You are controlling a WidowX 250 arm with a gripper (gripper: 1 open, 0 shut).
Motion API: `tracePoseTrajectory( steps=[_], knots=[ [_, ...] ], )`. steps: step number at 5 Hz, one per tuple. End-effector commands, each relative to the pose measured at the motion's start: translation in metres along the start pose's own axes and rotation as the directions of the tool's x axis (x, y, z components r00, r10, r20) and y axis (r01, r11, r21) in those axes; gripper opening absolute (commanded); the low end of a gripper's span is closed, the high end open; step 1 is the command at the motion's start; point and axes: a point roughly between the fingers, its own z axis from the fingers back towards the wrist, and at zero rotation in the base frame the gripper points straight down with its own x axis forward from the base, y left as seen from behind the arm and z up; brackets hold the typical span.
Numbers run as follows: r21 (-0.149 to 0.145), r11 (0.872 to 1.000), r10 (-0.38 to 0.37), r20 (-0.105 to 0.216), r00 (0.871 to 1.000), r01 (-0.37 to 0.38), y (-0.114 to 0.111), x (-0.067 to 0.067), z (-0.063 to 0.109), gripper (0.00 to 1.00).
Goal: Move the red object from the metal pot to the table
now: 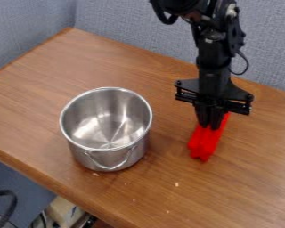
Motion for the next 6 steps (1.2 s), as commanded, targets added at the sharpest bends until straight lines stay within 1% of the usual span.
tracePoseTrajectory(
  steps=[1, 2, 3, 4, 5, 6],
  knots=[
    [0.002, 1.000, -0.027, 0.030, 0.999, 0.027, -0.006, 0.008, 0.012, 1.00],
    [0.005, 1.000, -0.028, 0.023, 0.999, 0.028, -0.005, 0.009, 0.015, 0.00],
    [0.007, 1.000, -0.028, 0.020, 0.999, 0.028, -0.004, 0.010, 0.017, 0.00],
    [0.010, 1.000, -0.024, 0.026, 0.999, 0.024, -0.002, 0.013, 0.021, 1.00],
    [0.003, 1.000, -0.006, 0.036, 0.999, 0.006, 0.001, 0.023, 0.033, 0.00],
    [-0.014, 1.000, 0.009, 0.036, 0.999, -0.008, 0.002, 0.027, 0.048, 0.00]
  ],
)
